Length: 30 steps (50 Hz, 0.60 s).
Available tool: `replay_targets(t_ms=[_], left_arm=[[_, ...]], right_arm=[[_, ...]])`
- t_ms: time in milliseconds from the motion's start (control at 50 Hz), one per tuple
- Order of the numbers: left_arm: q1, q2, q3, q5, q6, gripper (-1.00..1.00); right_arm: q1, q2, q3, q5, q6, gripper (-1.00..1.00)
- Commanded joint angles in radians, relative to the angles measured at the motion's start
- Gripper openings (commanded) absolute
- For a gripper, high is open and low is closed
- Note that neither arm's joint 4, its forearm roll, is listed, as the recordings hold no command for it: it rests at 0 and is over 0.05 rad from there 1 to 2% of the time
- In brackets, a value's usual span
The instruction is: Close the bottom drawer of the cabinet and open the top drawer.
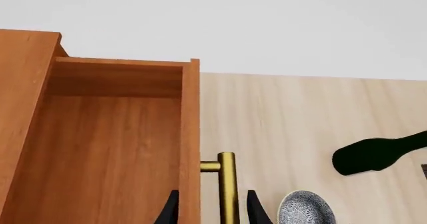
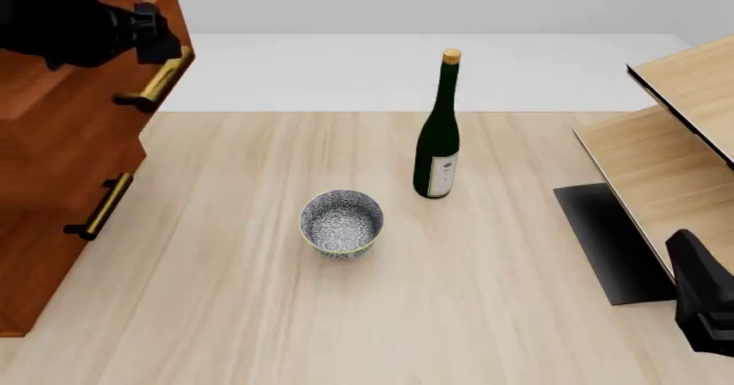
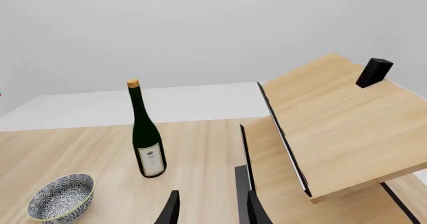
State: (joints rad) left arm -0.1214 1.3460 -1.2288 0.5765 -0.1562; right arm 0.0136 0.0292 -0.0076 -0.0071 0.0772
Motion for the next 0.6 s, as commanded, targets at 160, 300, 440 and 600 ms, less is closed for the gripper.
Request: replay_targets(t_ms=[160,300,440,600], left_arm=[[-0.075,0.032,0.011,-0.014,-0.005,1.00],[-0.087,0.039,0.019,-0.024,-0.012,1.00],[-0.103,0.041,0.023,-0.029,-0.021,1.00],[-0.128,0.039,0.023,-0.034,-0.025,1.00]], right_arm=[[-0.001,0.004,0.001,-0.004,0.001,1.00],[-0.001,0.005,0.001,-0.005,0.001,1.00],[-0.001,0.003,0.001,-0.004,0.001,1.00],[-0.002,0.003,0.001,-0.003,0.000,1.00]])
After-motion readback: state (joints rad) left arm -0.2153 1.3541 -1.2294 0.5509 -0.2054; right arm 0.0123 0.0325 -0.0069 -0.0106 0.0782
